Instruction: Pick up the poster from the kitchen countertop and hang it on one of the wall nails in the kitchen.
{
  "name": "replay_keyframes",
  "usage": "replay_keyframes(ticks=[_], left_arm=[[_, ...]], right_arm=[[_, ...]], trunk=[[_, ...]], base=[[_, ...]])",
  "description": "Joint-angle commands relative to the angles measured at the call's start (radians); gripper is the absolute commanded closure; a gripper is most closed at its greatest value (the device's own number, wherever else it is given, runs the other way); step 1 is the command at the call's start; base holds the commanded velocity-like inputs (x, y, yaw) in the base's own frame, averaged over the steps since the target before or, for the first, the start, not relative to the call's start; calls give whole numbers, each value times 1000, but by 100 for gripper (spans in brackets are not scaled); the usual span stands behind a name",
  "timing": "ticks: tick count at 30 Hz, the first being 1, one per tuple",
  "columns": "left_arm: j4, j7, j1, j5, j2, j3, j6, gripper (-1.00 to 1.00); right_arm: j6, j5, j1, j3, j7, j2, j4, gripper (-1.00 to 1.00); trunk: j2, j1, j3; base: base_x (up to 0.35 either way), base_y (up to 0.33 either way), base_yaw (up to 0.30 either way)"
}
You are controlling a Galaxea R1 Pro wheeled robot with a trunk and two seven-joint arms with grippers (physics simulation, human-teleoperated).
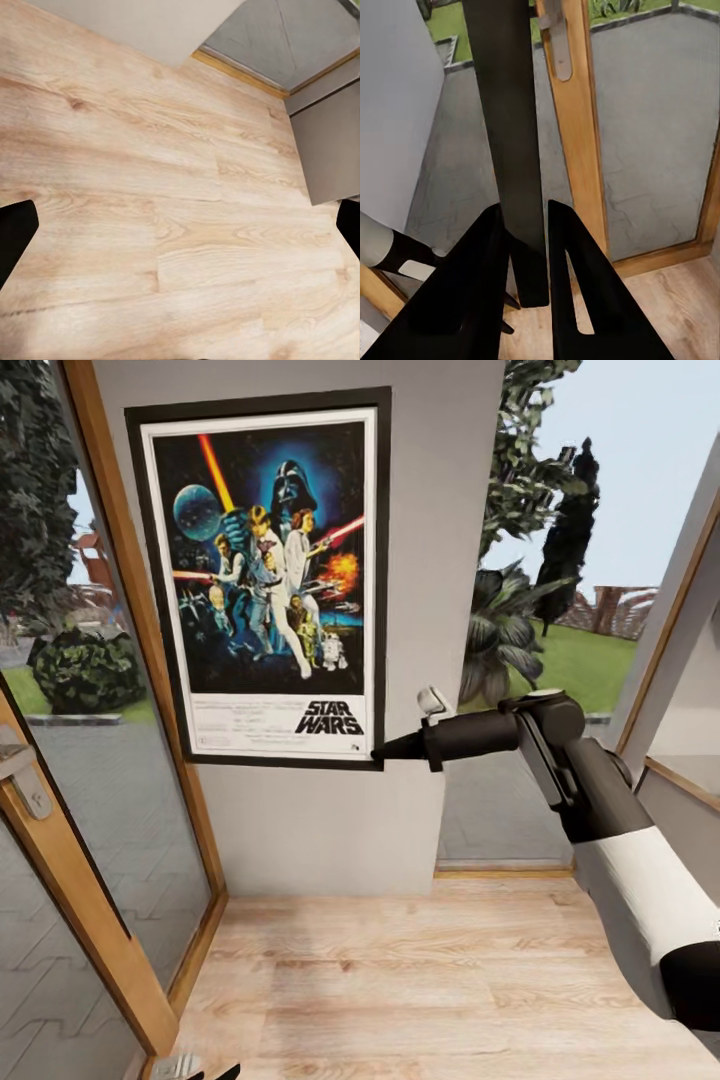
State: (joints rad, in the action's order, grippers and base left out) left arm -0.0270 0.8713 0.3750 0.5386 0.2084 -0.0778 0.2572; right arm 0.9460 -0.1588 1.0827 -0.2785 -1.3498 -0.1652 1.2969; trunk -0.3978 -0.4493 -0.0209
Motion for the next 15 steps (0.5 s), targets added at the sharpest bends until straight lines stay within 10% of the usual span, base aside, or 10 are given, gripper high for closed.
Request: replay_keyframes(ticks=[1, 15], left_arm=[[1, 2, 1, 6, 0, -8, 6, -100], [1, 2, -1, 6, 0, -8, 6, -100]], right_arm=[[11, -5, 3, -2, -1, 1, 0, 100], [17, -2, 8, -4, 4, 4, -1, 100]], trunk=[[-2, -1, -2], [-2, -1, -2]], base=[[0, 0, 0], [0, 0, 0]])
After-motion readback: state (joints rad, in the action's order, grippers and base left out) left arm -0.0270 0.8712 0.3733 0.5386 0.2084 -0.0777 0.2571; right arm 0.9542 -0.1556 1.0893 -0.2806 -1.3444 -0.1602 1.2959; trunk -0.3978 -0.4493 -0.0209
